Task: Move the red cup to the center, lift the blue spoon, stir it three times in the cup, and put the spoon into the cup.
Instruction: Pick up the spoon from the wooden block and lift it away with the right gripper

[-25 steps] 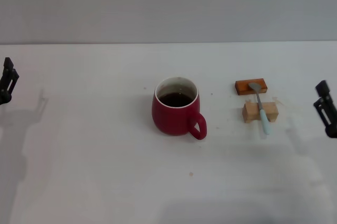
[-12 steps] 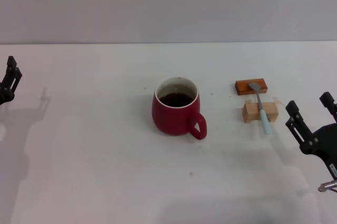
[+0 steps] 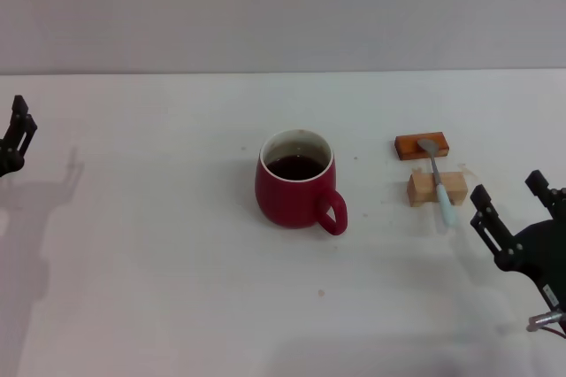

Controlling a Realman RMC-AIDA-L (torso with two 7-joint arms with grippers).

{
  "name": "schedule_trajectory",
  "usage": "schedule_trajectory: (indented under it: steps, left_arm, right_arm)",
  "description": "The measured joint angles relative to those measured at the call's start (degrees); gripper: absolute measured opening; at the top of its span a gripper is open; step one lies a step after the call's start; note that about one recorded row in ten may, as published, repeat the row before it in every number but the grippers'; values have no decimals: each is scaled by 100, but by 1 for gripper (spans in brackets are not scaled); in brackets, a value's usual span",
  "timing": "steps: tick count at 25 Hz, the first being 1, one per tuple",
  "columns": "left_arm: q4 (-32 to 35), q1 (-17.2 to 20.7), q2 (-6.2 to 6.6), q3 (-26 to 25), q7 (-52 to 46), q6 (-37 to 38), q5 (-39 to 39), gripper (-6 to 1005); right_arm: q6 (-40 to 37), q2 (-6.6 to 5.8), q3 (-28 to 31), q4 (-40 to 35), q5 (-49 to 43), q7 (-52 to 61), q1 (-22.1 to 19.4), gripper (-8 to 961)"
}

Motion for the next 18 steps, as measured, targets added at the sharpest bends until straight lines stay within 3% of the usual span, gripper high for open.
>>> schedule_trajectory:
  steps: [18]
  left_arm:
    - [0,-73,-9,12,11,-112,9,841]
  right_arm:
    - [782,0,-9,37,9,37,206,740]
